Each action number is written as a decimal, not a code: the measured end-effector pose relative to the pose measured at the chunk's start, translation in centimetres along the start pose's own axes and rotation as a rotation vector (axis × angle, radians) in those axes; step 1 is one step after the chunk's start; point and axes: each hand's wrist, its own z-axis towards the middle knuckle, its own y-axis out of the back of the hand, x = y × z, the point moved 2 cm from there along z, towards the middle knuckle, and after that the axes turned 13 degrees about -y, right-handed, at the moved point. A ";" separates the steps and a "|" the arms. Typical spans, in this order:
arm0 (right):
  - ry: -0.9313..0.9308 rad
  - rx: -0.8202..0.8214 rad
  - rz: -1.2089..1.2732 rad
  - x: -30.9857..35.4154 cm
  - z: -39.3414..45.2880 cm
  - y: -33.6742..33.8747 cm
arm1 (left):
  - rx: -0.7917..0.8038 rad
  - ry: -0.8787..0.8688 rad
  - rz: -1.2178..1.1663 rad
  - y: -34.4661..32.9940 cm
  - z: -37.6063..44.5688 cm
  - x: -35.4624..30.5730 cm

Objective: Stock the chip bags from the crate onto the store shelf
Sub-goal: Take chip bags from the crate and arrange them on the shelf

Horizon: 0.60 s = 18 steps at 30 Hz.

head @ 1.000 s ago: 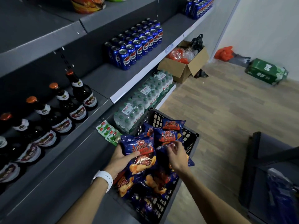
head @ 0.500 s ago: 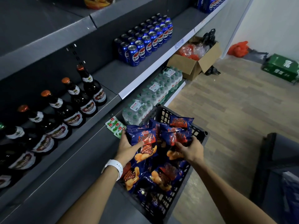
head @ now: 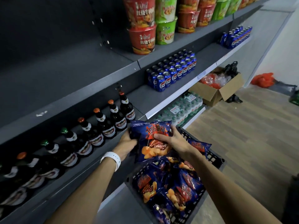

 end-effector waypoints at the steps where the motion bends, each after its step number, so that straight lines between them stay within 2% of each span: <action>1: -0.015 0.033 -0.002 0.5 -0.1 -0.9 | 0.002 -0.006 -0.010 0.8 -0.3 -0.8; 8: -0.044 0.208 -0.082 4.7 -2.1 -7.8 | -0.007 0.009 -0.229 7.6 -4.0 -5.3; 11: -0.032 0.265 -0.106 6.8 -3.4 -11.5 | -0.057 0.022 -0.232 11.0 -5.7 -7.7; 14: 0.004 0.284 -0.126 8.9 -4.7 -15.4 | -0.149 0.032 -0.253 14.3 -7.7 -10.9; 18: 0.054 0.301 -0.162 11.7 -6.1 -21.0 | -0.177 0.028 -0.364 19.3 -10.4 -14.7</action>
